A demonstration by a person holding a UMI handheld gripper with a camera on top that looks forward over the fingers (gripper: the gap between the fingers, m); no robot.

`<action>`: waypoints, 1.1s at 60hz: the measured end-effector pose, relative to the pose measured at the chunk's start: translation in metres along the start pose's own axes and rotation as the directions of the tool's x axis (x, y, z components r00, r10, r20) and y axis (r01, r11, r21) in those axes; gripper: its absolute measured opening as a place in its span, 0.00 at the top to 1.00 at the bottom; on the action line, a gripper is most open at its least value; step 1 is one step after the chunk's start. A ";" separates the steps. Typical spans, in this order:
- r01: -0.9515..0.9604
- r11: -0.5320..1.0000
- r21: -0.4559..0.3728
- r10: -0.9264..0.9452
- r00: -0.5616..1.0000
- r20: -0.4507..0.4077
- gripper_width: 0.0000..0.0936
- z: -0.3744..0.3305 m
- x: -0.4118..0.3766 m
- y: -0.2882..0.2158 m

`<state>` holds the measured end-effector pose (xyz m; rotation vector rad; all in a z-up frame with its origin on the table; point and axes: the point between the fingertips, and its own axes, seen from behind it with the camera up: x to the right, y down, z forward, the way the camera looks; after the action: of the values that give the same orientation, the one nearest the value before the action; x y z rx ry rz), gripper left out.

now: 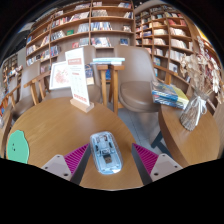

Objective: Arrange mouse

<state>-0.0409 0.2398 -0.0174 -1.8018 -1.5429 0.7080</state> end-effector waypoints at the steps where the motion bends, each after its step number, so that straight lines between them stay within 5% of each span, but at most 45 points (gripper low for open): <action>1: -0.001 1.000 0.000 0.001 1.000 0.000 0.10 0.001 0.000 -0.002; 11: 0.004 1.000 0.010 -0.004 1.000 0.001 0.26 0.010 0.000 -0.009; 13: 0.011 1.000 0.011 -0.011 1.000 0.007 0.36 0.010 -0.003 -0.010; 14: 0.016 1.000 0.011 -0.016 1.000 0.010 0.48 0.011 -0.003 -0.010; 18: -0.005 1.000 0.004 0.005 0.999 -0.033 0.56 0.010 0.007 -0.010; 41: -0.006 0.994 0.113 -0.004 0.996 0.086 0.58 -0.093 -0.135 -0.057; 56: -0.005 1.000 0.029 -0.001 0.977 0.214 0.58 -0.115 -0.300 -0.005; 66: 0.082 0.997 -0.002 -0.080 0.976 0.204 0.58 -0.107 -0.360 0.039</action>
<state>0.0071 -0.1328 0.0163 -1.7060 -1.7455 0.8691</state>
